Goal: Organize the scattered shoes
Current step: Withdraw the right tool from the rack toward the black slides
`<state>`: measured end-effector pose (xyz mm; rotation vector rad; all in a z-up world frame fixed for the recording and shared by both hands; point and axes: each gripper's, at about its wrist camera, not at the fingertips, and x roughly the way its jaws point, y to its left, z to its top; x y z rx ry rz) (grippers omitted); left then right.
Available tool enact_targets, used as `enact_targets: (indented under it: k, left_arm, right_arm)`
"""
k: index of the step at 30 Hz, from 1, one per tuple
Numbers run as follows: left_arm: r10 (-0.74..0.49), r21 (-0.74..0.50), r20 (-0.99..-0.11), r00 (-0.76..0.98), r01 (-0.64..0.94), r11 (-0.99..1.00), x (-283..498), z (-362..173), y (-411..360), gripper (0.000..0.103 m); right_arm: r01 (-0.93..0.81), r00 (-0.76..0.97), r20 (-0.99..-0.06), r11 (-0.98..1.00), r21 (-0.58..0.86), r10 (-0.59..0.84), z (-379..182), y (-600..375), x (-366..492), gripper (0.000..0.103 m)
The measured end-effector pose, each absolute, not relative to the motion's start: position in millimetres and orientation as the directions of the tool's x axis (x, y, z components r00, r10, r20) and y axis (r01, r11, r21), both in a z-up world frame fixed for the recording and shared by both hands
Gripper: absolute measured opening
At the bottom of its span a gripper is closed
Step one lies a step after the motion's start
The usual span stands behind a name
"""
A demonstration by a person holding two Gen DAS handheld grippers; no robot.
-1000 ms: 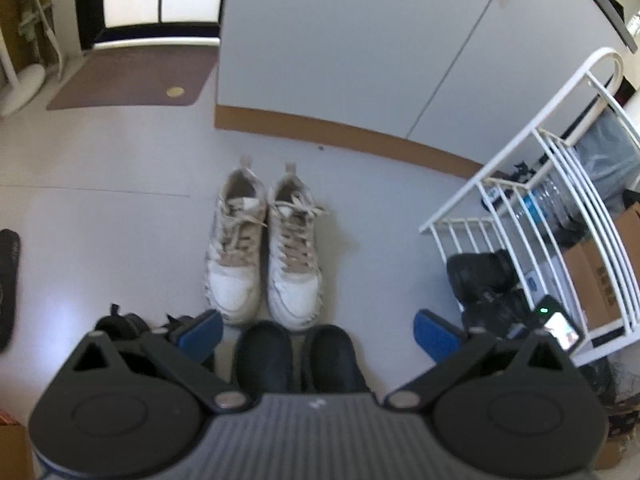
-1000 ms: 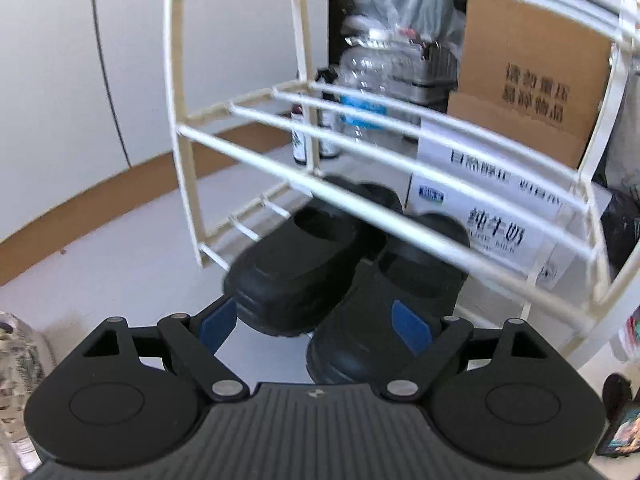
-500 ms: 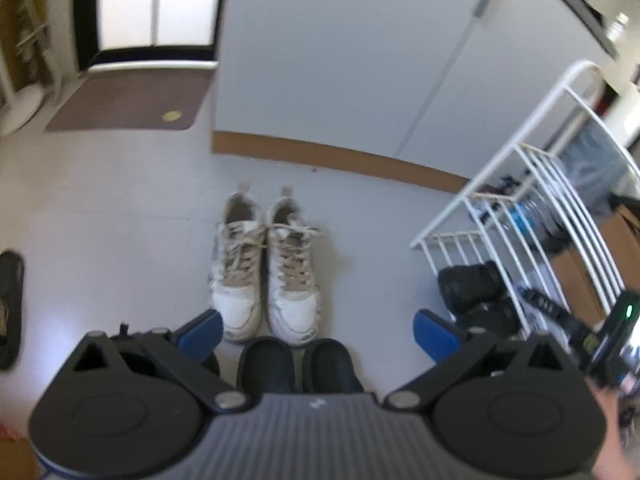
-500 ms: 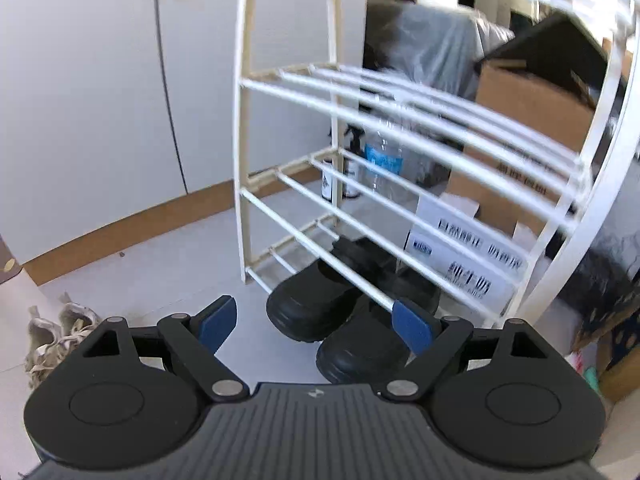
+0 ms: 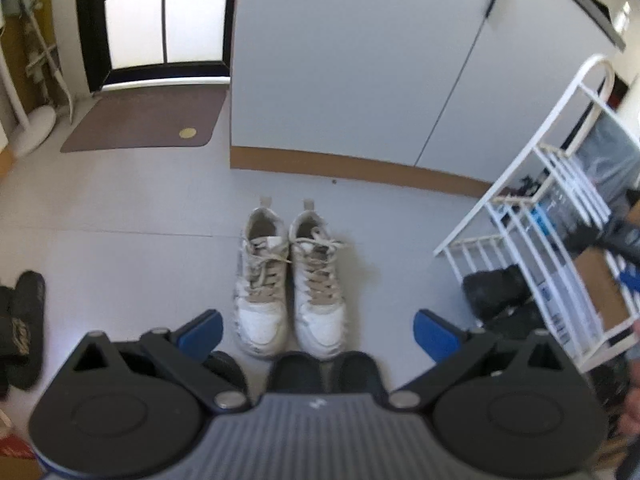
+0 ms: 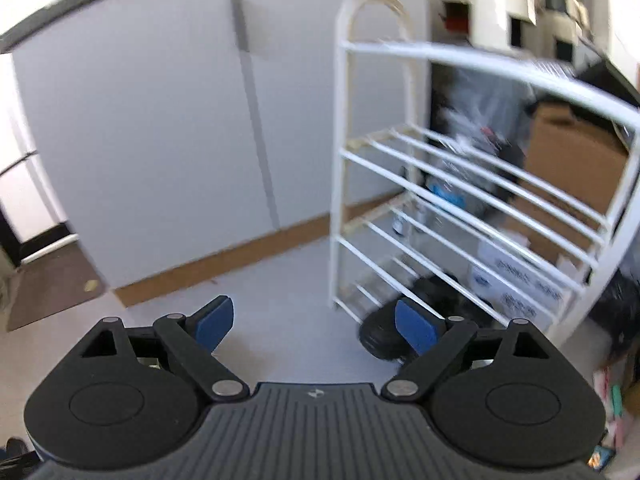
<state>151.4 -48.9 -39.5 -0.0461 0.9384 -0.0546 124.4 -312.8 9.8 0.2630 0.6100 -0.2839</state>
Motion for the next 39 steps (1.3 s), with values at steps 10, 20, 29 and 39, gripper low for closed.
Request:
enact_targets:
  k: [10, 20, 29, 39]
  left_arm:
    - [-0.043, -0.053, -0.859, 0.509, -0.005, 0.999, 159, -63, -10, 0.103]
    - [0.076, 0.068, -0.894, 0.442, -0.033, 0.997, 155, -83, 37, 0.103]
    - [0.139, 0.151, -0.904, 0.403, -0.004, 0.989, 146, -95, 64, 0.102]
    - [0.136, 0.111, -0.893, 0.429, -0.083, 0.990, 145, -87, 91, 0.101]
  right_arm:
    - [0.175, 0.793, -0.609, 0.966, 0.191, -0.023, 8, -275, 103, 0.094]
    - [-0.038, 0.621, -0.771, 0.987, 0.155, 0.145, -46, -226, 124, 0.094]
    - [-0.122, 0.466, -0.867, 0.984, 0.132, 0.174, -84, -183, 140, 0.094]
    - [-0.159, 0.397, -0.912, 0.986, 0.042, 0.103, -108, -167, 148, 0.094]
